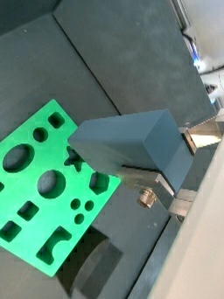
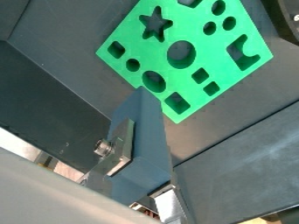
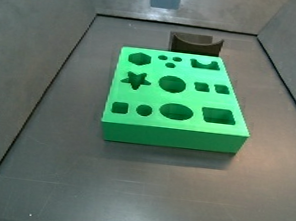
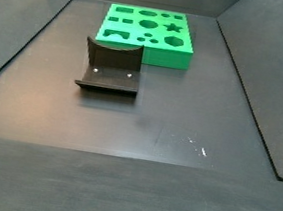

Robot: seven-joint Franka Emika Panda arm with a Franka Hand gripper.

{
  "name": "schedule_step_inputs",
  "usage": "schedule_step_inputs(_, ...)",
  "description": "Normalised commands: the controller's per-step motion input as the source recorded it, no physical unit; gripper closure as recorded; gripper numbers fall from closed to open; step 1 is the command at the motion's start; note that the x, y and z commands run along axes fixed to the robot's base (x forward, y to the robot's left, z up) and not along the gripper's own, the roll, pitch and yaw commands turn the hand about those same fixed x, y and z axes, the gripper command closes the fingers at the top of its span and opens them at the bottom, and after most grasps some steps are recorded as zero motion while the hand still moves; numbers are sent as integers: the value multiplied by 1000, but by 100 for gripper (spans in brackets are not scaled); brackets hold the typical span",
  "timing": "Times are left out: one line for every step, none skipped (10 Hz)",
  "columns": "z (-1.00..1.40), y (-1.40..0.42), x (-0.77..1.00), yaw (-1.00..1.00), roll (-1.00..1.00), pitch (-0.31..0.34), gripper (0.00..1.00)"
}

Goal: Insert the rectangle object.

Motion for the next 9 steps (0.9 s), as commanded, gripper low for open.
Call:
schedule_step_inputs(-280, -43, 363, -777, 4, -21, 100)
schedule_step_inputs(-314, -80, 557, -609, 21, -33, 100)
schedule_step_inputs(-343, -106, 680, -503, 36, -27, 100)
schedule_step_inputs(-309, -103, 703, -474, 20, -27, 100)
schedule_step_inputs(-191, -74, 683, -494, 0, -10, 100)
schedule_step_inputs(-200, -74, 657, -511, 0, -7, 100)
schedule_step_inputs(-189, -71, 643, -529, 0, 0, 100)
schedule_step_inputs(-160, -57, 603, -560, 0, 0, 100)
schedule_step_inputs(-106, -31, 511, -643, 0, 0, 100)
